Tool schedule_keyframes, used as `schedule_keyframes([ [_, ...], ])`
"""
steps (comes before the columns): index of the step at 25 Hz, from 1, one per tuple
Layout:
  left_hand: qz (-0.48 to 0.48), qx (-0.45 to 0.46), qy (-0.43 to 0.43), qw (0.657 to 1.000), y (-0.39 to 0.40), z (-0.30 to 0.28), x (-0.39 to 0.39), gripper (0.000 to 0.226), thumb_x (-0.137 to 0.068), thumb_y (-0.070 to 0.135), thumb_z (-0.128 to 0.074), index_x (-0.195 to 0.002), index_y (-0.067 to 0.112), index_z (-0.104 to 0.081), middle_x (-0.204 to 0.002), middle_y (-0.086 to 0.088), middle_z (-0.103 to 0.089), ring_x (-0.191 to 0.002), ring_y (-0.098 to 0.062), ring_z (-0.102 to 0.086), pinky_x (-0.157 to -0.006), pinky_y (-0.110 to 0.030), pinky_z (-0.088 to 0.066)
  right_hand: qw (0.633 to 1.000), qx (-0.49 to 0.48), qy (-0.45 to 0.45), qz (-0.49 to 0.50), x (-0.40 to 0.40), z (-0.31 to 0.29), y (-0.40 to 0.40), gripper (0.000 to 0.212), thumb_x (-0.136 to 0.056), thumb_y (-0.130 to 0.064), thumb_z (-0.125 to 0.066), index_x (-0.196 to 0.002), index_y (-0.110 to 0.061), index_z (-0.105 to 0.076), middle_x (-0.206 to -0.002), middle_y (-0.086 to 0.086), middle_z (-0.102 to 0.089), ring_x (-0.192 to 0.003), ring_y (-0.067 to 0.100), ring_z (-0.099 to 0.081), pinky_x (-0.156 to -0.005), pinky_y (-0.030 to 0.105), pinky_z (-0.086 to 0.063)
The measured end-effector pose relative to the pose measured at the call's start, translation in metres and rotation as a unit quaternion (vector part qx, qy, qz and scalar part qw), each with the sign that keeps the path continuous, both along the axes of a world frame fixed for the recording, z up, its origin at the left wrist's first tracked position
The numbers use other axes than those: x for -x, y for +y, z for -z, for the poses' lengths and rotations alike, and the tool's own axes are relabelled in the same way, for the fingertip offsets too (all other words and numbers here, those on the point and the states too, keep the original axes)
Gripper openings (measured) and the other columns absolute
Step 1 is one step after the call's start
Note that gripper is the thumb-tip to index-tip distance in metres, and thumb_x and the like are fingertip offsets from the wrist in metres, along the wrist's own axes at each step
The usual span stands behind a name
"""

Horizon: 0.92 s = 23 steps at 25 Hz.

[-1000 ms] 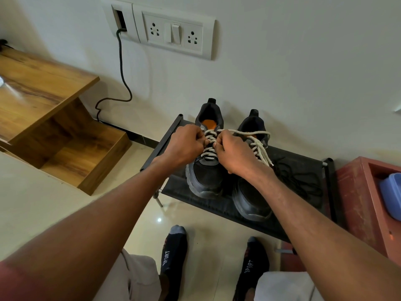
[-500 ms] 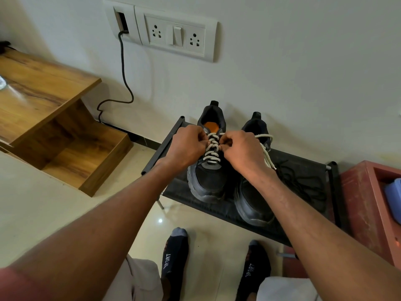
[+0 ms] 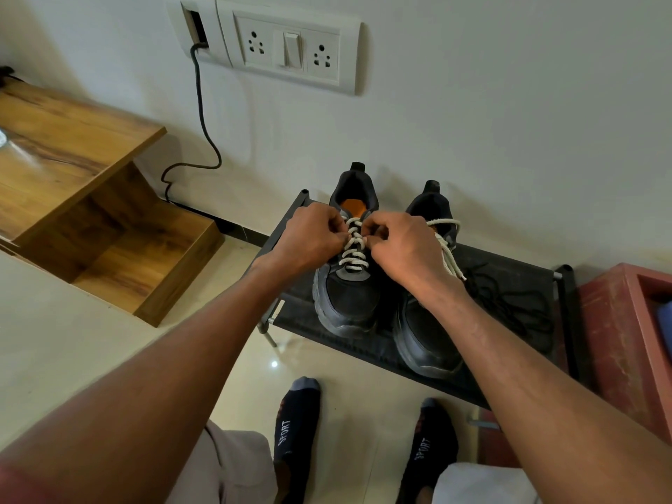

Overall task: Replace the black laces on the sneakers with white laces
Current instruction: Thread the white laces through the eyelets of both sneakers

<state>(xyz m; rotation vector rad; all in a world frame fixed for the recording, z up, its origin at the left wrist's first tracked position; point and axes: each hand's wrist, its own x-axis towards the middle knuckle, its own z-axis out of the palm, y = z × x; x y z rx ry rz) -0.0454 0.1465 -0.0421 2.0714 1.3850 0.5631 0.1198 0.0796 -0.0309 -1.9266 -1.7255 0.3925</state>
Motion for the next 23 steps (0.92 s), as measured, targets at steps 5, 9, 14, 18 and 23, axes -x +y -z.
schedule_keyframes([
  [5, 0.001, 0.009, 0.002, 1.000, 0.001, 0.001, 0.000, 0.013, -0.090, 0.015, -0.067, -0.080, 0.016, -0.074, -0.074, 0.000, -0.073, -0.067, -0.016, -0.071, -0.073, -0.042, -0.064, 0.999, -0.008, 0.036, 0.026, 0.003, -0.003, 0.002, 0.013, -0.099, -0.019, -0.059, -0.095, -0.031, -0.062, -0.082, -0.007, -0.068, -0.071, 0.018, -0.066, -0.064, 0.036, -0.054],
  [9, 0.012, 0.014, -0.008, 1.000, 0.000, -0.001, 0.001, 0.013, -0.092, 0.012, -0.066, -0.082, 0.013, -0.074, -0.076, -0.003, -0.074, -0.068, -0.018, -0.072, -0.073, -0.043, -0.064, 0.996, 0.038, 0.074, 0.024, -0.005, -0.005, 0.005, 0.012, -0.098, -0.020, -0.067, -0.094, -0.031, -0.068, -0.086, -0.007, -0.072, -0.076, 0.017, -0.070, -0.075, 0.043, -0.062],
  [14, 0.008, 0.016, -0.012, 1.000, 0.001, -0.001, 0.000, 0.013, -0.093, 0.012, -0.065, -0.083, 0.012, -0.075, -0.077, -0.003, -0.073, -0.068, -0.017, -0.072, -0.073, -0.042, -0.064, 0.999, 0.023, 0.040, 0.014, -0.003, 0.000, 0.001, 0.012, -0.089, -0.025, -0.082, -0.098, -0.030, -0.076, -0.091, -0.007, -0.076, -0.087, 0.015, -0.070, -0.080, 0.038, -0.059],
  [18, 0.008, 0.014, -0.005, 1.000, 0.000, 0.001, -0.001, 0.015, -0.092, 0.014, -0.065, -0.080, 0.014, -0.074, -0.075, -0.002, -0.073, -0.066, -0.016, -0.071, -0.071, -0.042, -0.065, 1.000, -0.007, 0.004, 0.017, 0.002, 0.001, -0.001, 0.011, -0.093, -0.021, -0.074, -0.094, -0.031, -0.069, -0.087, -0.007, -0.070, -0.083, 0.019, -0.066, -0.070, 0.033, -0.053],
  [23, 0.012, 0.017, 0.018, 1.000, 0.002, 0.001, -0.003, 0.016, -0.093, 0.017, -0.066, -0.079, 0.012, -0.073, -0.073, -0.004, -0.073, -0.067, -0.020, -0.071, -0.070, -0.045, -0.063, 0.999, -0.020, 0.029, 0.029, 0.006, 0.004, -0.002, 0.012, -0.102, -0.019, -0.061, -0.099, -0.030, -0.059, -0.087, -0.008, -0.065, -0.079, 0.019, -0.061, -0.069, 0.040, -0.052],
])
